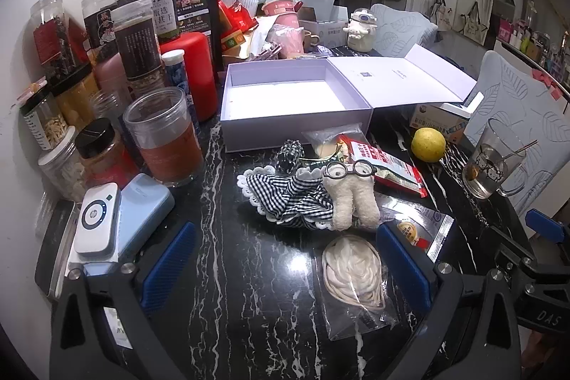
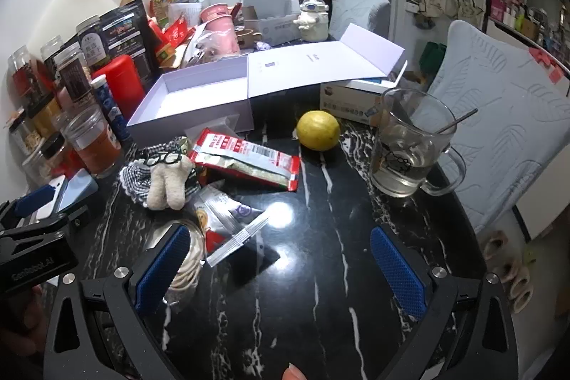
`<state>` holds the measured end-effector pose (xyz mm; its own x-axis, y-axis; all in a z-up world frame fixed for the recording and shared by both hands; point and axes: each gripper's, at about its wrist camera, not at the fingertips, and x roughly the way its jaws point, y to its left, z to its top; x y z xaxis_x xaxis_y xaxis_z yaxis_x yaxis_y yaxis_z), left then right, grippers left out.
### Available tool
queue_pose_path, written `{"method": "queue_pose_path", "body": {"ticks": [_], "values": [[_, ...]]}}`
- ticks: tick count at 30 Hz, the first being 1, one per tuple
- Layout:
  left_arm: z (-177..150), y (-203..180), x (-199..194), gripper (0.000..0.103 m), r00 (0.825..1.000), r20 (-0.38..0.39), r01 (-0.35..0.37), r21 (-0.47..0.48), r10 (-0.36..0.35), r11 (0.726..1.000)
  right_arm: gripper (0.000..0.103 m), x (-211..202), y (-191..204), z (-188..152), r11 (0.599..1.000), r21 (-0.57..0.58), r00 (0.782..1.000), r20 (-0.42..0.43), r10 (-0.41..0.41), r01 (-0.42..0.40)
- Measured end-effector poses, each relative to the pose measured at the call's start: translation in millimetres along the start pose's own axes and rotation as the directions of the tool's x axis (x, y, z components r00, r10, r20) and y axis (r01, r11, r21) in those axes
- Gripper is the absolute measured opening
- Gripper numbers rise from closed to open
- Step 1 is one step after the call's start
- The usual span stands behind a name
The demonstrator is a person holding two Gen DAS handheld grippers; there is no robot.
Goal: Organize soft objects
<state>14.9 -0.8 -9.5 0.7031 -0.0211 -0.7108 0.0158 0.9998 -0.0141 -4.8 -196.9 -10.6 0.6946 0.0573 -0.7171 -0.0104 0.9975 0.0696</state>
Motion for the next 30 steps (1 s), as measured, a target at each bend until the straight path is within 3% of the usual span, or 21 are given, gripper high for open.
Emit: {"method": "queue_pose_path", "body": {"ticks": [30], "values": [[1.4, 6.1, 7.9, 0.103, 0.999, -0.036, 0.011, -0.014, -0.011, 1.000, 0.103, 6.0, 7.6, 4.3, 0.999, -0.018, 0.999, -0.010, 0.035, -0.035]]}}
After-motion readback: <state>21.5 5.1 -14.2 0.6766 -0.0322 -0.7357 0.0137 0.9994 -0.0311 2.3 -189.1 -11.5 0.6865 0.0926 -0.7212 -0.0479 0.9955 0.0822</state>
